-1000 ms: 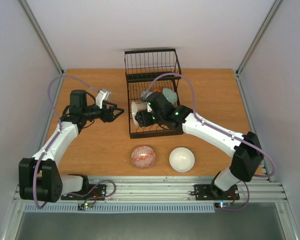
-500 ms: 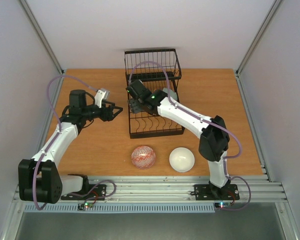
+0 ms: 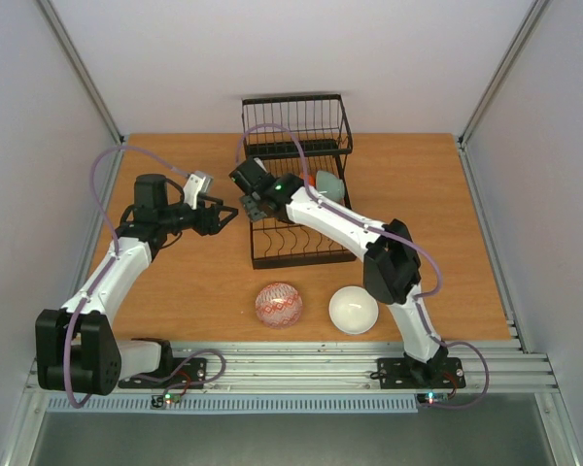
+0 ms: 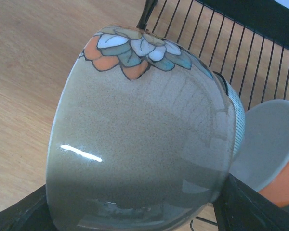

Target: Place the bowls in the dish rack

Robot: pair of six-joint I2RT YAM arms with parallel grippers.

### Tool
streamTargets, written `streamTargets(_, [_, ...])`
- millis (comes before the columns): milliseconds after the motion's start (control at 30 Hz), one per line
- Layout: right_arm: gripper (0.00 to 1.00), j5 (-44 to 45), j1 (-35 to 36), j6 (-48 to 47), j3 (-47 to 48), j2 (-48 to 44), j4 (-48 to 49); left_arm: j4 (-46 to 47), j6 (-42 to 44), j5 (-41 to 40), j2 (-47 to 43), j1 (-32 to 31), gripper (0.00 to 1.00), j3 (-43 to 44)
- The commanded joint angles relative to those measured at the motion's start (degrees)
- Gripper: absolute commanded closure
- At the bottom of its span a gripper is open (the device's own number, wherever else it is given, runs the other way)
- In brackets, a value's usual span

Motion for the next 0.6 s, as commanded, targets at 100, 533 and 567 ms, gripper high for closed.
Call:
streamTargets(100, [0.99, 9.15, 2.27, -2.71, 6.15, 4.36, -0.20, 2.48, 0.31, 0.28, -0.64, 0.30, 0.33, -0.63])
streamTargets(533, [0.99, 17.38, 4.27, -4.89, 14.47, 13.47, -2.88, 2.46, 0.49, 0.58, -0.12, 0.30, 0.33, -0.63])
streamTargets(567, [0.99, 17.30, 4.23, -4.76, 14.99, 13.97, -3.10, 2.46, 0.49, 0.62, -0.08, 0.24, 0.33, -0.63])
